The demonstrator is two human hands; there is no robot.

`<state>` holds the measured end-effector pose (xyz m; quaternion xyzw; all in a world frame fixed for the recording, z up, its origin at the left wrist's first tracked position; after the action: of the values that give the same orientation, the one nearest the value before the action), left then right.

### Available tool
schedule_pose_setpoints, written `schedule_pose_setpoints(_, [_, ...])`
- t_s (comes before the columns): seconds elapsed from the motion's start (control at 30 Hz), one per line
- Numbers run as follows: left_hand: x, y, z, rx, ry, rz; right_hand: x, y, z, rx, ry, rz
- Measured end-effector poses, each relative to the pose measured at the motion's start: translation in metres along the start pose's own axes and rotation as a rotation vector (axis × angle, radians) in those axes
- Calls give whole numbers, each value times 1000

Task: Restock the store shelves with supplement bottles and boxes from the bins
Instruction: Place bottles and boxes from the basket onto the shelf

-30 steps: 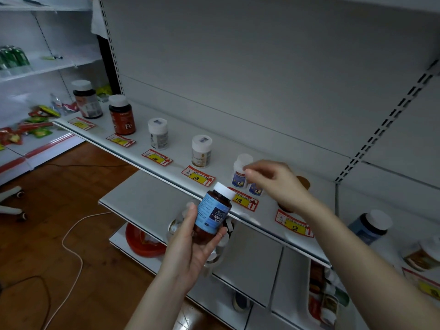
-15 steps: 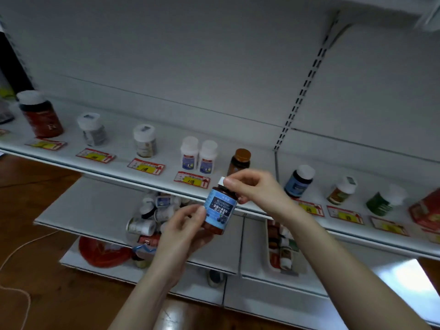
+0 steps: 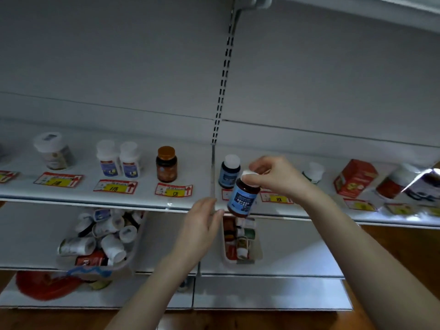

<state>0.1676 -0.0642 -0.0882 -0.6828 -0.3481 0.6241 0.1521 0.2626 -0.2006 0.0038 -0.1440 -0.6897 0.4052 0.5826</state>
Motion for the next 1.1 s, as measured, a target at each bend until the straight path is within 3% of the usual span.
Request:
schedule_pose_setpoints(0.13, [0, 33, -19, -54, 9, -285, -18, -21, -22, 11, -38, 169])
schedule_pose_setpoints(0.27, [18, 61, -33, -18, -109, -503, -21, -24, -47, 62, -45, 324])
schedule_pose_setpoints(0.53, [31, 73, -36, -13, -203, -600, -26, -7, -75, 181, -142, 407])
schedule_pose_setpoints(1.1, [33, 75, -38, -46, -174, -643, -39, 6, -84, 243, -155, 421])
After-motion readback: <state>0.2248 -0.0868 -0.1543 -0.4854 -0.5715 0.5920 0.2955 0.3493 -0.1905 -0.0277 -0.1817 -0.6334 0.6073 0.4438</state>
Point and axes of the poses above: each hand's wrist, its own z-axis away from the middle knuckle, its own y-axis out of the palm, x = y × z, the point moved 6 cm from there along -z, towards the middle knuckle, and after that the axes turned 4 degrees about -y, right-handed, at the moved point
